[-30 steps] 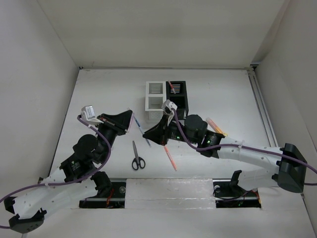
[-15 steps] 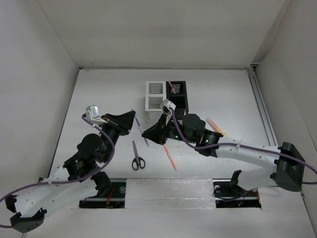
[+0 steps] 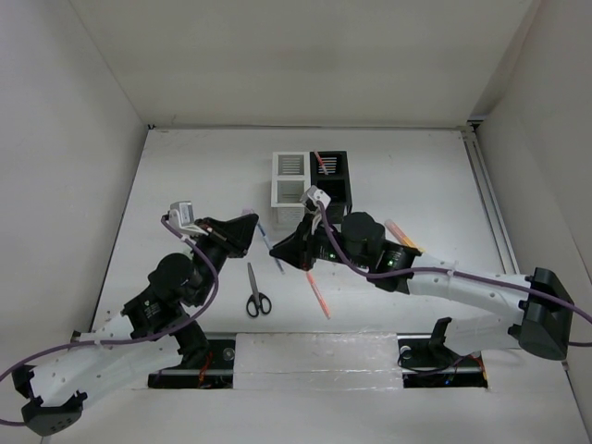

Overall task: Sort the stationery into containers
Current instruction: Close the pen cap on the pen, then place the pen in the storage box.

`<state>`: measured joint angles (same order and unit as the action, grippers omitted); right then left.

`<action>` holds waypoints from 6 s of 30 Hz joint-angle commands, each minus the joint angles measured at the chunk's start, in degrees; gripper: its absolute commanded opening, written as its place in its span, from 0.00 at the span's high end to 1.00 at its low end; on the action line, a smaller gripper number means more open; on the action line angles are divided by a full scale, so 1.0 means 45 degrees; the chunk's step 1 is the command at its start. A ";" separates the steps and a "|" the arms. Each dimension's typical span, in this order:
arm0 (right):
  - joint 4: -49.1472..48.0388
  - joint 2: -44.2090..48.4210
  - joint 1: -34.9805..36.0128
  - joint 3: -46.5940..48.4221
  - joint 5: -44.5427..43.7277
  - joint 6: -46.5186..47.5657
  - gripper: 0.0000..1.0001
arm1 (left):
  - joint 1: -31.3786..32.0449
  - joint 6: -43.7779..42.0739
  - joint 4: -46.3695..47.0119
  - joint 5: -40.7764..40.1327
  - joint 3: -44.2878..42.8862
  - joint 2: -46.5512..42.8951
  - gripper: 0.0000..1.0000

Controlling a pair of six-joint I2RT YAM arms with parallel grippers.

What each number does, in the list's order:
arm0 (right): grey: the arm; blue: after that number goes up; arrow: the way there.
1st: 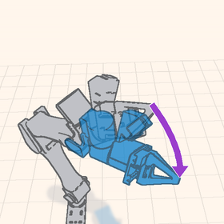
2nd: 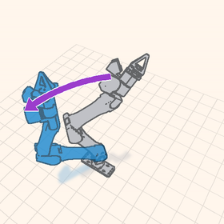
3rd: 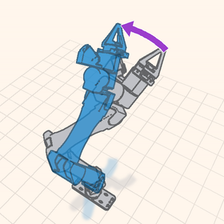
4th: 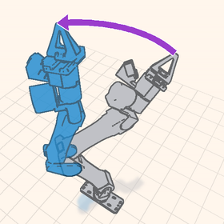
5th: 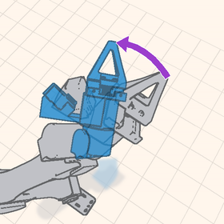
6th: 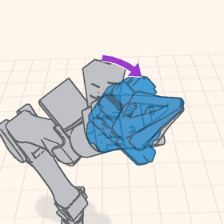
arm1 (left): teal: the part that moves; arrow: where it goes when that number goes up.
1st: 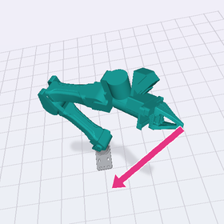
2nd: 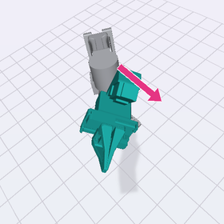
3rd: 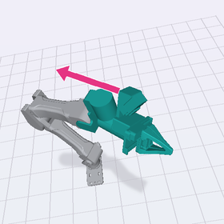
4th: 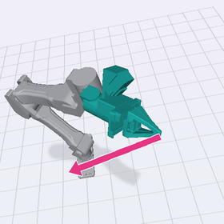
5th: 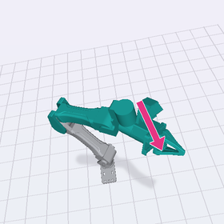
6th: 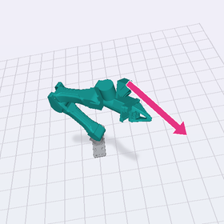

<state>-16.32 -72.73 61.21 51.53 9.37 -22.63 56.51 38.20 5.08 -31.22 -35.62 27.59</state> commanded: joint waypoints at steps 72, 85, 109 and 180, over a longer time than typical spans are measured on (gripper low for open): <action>-0.1120 0.1299 -0.2040 0.1948 0.1669 0.0440 1.00 | 0.0040 -0.2511 0.3677 0.4770 0.2563 0.1659 1.00; -0.2663 0.1572 -0.2040 0.0795 0.2098 0.1358 1.00 | 0.0040 -0.2394 0.2406 0.4399 0.1120 0.1505 0.81; -0.3166 -0.0399 -0.4398 0.1206 -0.0619 0.6059 1.00 | 0.0040 0.1528 -0.4872 -0.1066 -0.2258 0.1619 0.00; -0.3531 -0.2925 -0.7901 0.2569 0.2278 0.4561 0.00 | 0.1133 0.1901 -0.6010 -0.1556 -0.2027 0.1619 0.00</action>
<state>-38.00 -92.33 22.96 60.23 24.73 -2.28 61.41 44.77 -20.25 -34.94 -43.48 32.47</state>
